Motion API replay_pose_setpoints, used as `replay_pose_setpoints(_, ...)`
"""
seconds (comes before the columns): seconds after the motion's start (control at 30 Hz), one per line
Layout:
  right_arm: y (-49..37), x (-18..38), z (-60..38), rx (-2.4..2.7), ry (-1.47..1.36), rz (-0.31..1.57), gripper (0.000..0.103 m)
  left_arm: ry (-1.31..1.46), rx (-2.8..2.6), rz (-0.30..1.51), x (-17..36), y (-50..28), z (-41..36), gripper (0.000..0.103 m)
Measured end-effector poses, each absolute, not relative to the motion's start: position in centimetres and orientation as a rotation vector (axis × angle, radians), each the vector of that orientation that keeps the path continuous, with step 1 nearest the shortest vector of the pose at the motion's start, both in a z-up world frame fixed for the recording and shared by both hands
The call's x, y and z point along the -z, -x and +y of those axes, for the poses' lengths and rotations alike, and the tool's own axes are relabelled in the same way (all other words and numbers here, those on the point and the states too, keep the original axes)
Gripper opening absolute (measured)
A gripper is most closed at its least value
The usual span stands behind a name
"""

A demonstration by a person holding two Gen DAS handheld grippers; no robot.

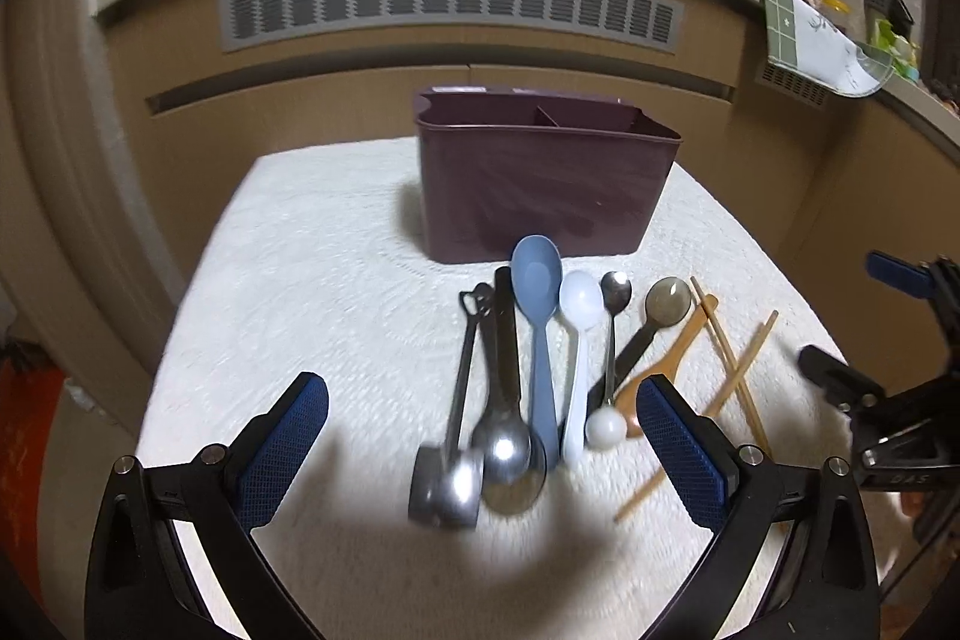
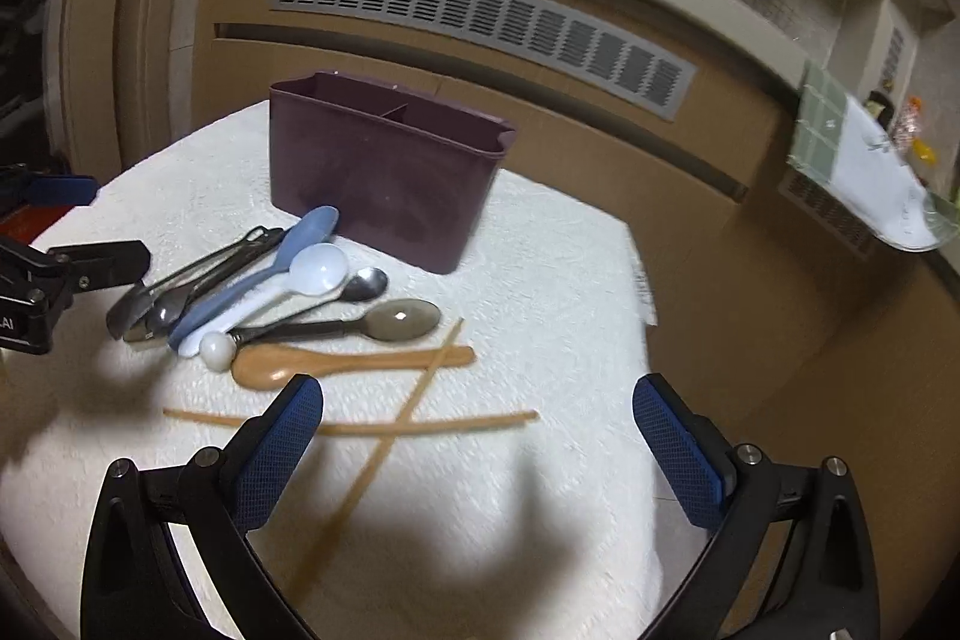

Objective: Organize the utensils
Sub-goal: 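Grasp the blue plastic spoon with the left gripper while the right gripper grasps a chopstick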

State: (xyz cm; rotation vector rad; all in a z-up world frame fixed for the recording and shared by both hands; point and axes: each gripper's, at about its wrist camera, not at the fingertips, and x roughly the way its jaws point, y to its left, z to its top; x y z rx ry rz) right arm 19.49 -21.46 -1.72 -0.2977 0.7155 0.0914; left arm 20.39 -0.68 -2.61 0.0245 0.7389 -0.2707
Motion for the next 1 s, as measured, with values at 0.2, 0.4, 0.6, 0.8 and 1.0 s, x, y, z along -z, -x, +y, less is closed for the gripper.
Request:
replay_pose_setpoints(0.2,-23.3,3.4,-20.2,-0.242,0.274,0.814,0.06,-0.012,0.193,0.733,2.8,-23.4,0.8,0.096)
replay_pose_setpoints(0.4,-25.1,4.5,-22.5,-0.258,0.09,0.935,0.047,0.087,0.188,0.773,3.8,-24.3,2.3,0.092)
replay_pose_setpoints(0.6,-24.4,6.8,-24.1,-0.233,-0.034,1.055,0.014,0.083,0.185,0.771,4.1,-23.6,1.8,0.092)
replay_pose_setpoints(0.8,-25.9,7.4,-23.4,-0.231,-0.044,1.051,0.014,0.05,0.221,0.781,4.1,-23.0,0.8,0.086)
replay_pose_setpoints(1.0,-26.8,7.3,-22.0,-0.244,0.052,1.041,0.009,0.06,0.225,0.791,3.5,-23.1,0.9,0.084)
